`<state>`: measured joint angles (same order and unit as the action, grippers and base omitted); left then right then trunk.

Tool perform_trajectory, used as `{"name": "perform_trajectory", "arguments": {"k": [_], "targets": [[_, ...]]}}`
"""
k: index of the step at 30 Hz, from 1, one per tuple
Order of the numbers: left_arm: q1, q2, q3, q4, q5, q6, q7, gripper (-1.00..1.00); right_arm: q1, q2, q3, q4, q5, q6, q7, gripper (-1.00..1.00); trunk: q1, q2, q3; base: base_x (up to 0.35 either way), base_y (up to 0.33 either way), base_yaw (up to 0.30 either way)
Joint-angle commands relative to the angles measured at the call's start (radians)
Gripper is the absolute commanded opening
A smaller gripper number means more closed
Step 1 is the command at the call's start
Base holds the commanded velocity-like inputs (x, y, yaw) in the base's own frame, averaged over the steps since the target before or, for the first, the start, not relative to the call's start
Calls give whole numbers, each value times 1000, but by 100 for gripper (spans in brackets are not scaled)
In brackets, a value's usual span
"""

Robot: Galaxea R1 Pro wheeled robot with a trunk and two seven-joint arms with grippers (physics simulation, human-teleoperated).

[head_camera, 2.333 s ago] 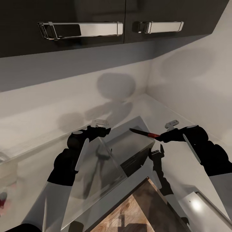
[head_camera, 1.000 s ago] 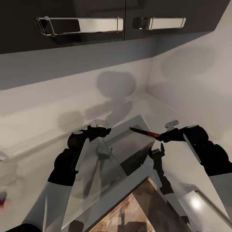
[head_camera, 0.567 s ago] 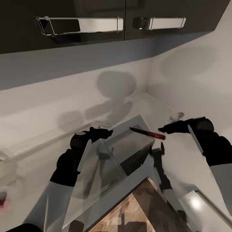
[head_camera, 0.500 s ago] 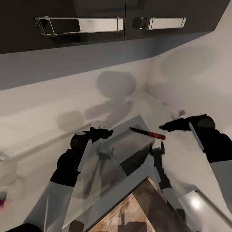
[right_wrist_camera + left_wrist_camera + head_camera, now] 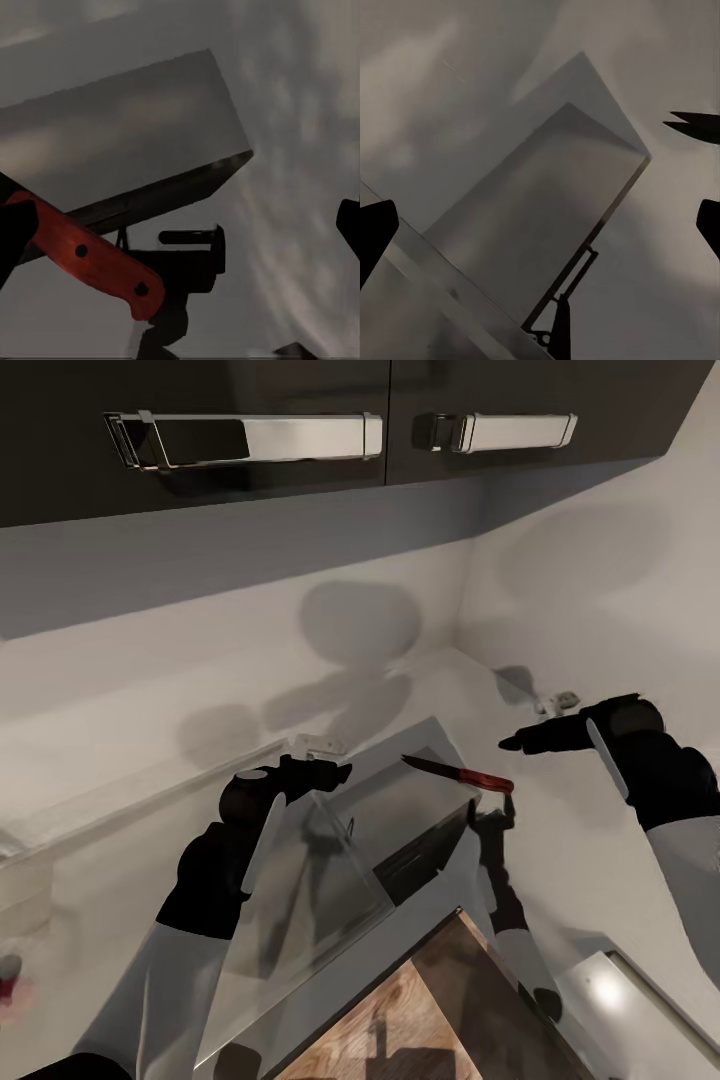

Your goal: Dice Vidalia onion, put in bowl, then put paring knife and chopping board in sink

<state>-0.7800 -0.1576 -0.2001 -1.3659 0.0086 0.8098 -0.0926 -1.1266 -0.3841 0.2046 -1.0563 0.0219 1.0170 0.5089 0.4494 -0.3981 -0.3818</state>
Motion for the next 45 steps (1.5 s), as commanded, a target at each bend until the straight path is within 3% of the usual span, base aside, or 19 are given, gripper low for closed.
{"name": "perform_trajectory", "arguments": {"k": [1,6,12,36,45], "targets": [[-1,0,1,-1,0,5,-3,100,-2,-1,18,10,3,5,4,100,1,-2,-2,0,0,0],[-1,0,1,-1,1,6,-3,100,-2,-2,114,23,2,7,11,100,1,-2,-2,0,0,0],[-1,0,1,-2,0,6,-3,100,-2,-2,179,24,1,9,14,100,1,-2,-2,0,0,0],[-1,0,1,-2,1,6,-3,100,-1,-2,190,25,-1,9,15,100,1,-2,-7,0,0,0],[-1,0,1,-2,0,5,-3,100,-1,-1,191,25,-2,9,59,100,1,-2,-20,0,0,0]]}}
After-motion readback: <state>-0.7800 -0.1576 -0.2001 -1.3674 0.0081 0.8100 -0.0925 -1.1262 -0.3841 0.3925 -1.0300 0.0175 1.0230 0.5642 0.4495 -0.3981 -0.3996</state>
